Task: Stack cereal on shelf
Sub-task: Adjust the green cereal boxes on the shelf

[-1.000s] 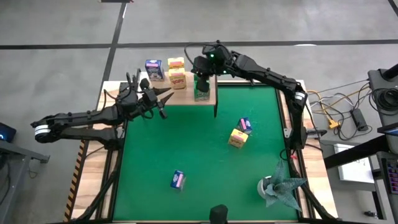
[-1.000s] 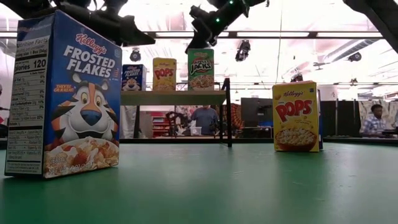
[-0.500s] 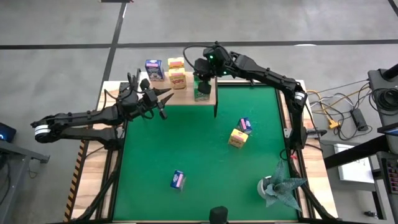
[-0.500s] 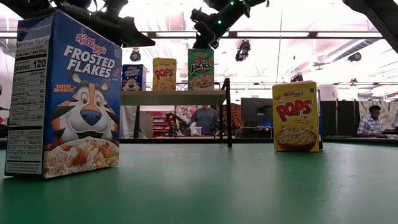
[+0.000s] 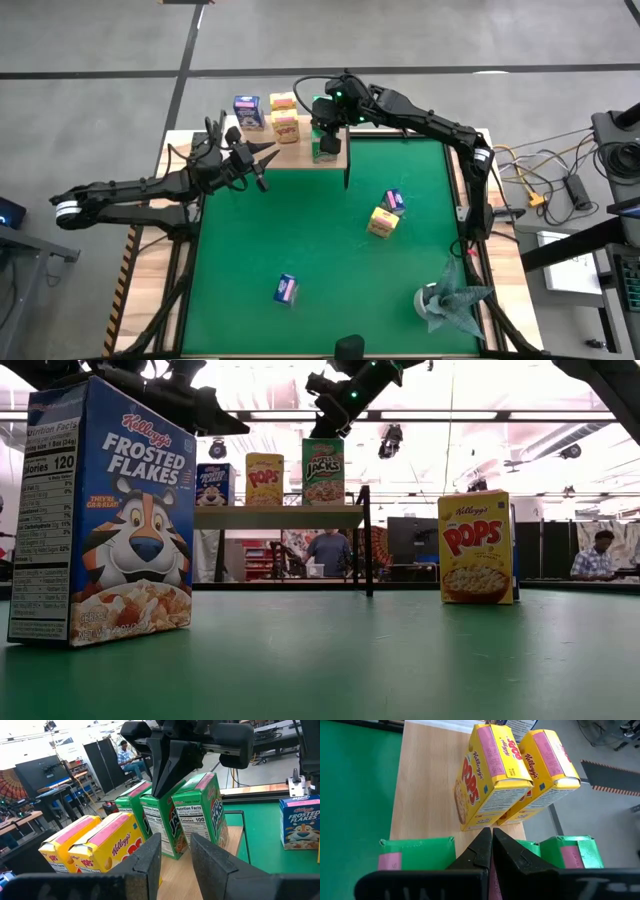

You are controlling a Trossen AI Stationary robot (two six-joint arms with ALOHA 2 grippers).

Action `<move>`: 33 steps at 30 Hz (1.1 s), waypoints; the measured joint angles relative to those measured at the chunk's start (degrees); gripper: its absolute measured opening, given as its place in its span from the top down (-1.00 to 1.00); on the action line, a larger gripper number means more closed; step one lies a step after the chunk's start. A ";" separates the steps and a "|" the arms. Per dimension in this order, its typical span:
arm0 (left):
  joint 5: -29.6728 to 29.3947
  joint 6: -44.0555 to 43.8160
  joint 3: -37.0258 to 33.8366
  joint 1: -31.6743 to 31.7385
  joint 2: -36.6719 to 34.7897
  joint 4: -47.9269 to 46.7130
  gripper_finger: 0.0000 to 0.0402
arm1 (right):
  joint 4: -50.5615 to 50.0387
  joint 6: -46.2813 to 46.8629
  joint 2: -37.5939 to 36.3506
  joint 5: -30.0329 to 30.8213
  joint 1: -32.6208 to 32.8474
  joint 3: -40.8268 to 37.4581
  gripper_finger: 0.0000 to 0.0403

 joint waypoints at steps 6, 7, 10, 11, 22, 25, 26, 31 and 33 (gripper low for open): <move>0.01 0.00 0.00 0.00 0.00 0.00 0.56 | -0.57 -1.06 -0.13 0.05 0.00 0.21 0.96; 0.01 0.00 0.00 0.02 0.00 0.00 0.56 | -0.82 -1.49 -0.16 0.14 0.00 0.44 0.96; 0.01 0.00 0.00 0.02 0.00 0.00 0.56 | -1.63 -1.45 -0.23 0.55 0.00 1.55 0.96; 0.01 0.00 0.00 0.02 0.00 0.00 0.56 | -1.77 -1.19 -0.28 0.55 0.00 2.04 0.96; -0.01 0.00 0.00 0.02 0.00 -0.56 0.56 | -15.49 2.19 -1.41 0.61 0.11 8.60 0.96; -0.01 0.00 0.00 0.02 0.02 -0.61 0.56 | -20.11 2.79 -1.42 1.47 -0.23 9.43 0.96; 0.01 0.00 0.00 0.02 0.01 -0.61 0.56 | -21.16 3.06 -1.42 2.03 -0.37 9.49 0.96; 0.01 0.00 0.00 0.04 0.00 -0.61 0.56 | -24.34 3.30 -1.42 2.25 -1.45 9.09 0.96; 0.00 0.00 0.00 0.04 0.01 -0.60 0.56 | -24.32 3.68 -1.25 2.25 -1.68 9.05 0.96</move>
